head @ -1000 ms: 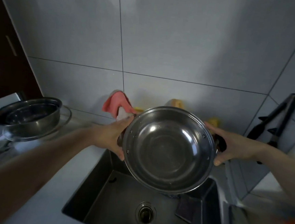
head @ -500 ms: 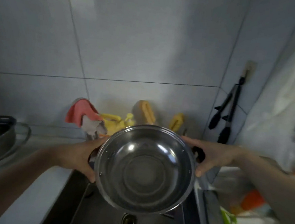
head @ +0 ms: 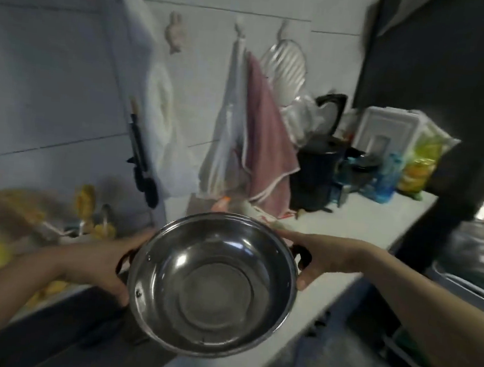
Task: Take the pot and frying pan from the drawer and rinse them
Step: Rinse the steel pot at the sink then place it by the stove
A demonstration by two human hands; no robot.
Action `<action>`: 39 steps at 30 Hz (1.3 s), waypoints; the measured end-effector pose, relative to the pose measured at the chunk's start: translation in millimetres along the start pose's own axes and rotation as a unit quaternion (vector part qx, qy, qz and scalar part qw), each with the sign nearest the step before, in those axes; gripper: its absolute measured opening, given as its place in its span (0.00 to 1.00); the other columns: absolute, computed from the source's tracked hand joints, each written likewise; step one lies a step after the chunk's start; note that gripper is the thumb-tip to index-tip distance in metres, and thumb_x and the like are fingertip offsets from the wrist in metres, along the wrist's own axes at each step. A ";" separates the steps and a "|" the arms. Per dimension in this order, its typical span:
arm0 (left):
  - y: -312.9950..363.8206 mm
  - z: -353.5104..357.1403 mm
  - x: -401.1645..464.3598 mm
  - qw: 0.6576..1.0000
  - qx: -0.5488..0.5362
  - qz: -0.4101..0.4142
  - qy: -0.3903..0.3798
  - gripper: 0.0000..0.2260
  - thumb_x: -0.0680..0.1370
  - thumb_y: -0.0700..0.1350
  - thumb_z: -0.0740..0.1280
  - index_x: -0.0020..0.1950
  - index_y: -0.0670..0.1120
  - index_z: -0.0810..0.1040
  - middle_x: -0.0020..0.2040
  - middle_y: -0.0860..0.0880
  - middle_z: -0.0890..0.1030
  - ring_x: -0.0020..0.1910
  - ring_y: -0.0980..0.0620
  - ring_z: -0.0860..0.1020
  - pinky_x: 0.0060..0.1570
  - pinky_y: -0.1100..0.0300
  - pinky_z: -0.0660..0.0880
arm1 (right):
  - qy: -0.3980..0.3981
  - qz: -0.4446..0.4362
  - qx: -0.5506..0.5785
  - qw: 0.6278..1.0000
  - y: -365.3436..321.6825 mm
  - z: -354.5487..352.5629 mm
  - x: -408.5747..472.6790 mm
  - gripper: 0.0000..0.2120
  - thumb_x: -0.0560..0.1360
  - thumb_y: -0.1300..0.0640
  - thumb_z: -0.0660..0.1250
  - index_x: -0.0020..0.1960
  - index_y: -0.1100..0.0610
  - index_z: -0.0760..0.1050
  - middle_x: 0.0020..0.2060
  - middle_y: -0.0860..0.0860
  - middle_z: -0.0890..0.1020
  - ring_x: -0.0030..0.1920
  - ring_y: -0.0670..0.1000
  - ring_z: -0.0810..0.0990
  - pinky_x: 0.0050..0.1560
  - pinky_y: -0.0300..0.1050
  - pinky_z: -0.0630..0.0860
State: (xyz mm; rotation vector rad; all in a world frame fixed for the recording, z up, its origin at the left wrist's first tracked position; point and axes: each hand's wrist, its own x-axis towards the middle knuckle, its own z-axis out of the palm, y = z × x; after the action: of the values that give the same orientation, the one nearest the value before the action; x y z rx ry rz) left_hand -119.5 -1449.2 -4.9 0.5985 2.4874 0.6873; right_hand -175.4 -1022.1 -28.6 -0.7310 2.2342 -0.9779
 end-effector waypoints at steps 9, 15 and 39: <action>267.7 104.6 224.9 0.980 0.063 0.164 -0.089 0.52 0.61 0.45 0.82 0.74 0.65 0.51 0.68 0.67 0.67 0.65 0.65 0.70 0.63 0.62 0.71 | 0.145 0.148 0.088 0.974 158.9 -75.6 -338.8 0.54 0.60 0.55 0.84 0.76 0.36 0.57 0.71 0.41 0.70 0.69 0.44 0.71 0.67 0.51 0.73; 456.5 200.2 349.8 0.950 0.044 0.250 -0.180 0.51 0.61 0.48 0.82 0.72 0.68 0.52 0.70 0.68 0.63 0.69 0.70 0.63 0.65 0.72 0.64 | 0.224 0.215 0.149 0.939 244.8 -92.1 -556.1 0.56 0.62 0.59 0.84 0.76 0.34 0.53 0.71 0.52 0.72 0.67 0.58 0.75 0.64 0.63 0.74; 1025.1 456.6 706.5 0.749 0.162 0.507 -0.394 0.59 0.57 0.56 0.83 0.78 0.57 0.49 0.74 0.64 0.61 0.73 0.65 0.60 0.74 0.53 0.61 | 0.533 0.436 0.219 0.691 430.3 -116.8 -979.8 0.55 0.61 0.55 0.83 0.74 0.32 0.52 0.67 0.38 0.68 0.51 0.28 0.74 0.44 0.26 0.71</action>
State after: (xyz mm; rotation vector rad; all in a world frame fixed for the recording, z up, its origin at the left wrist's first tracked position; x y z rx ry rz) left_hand -137.8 -123.3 -5.9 1.9539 1.3175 0.1994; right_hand 301.6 -57.2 -13.0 1.3907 2.4740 -1.4553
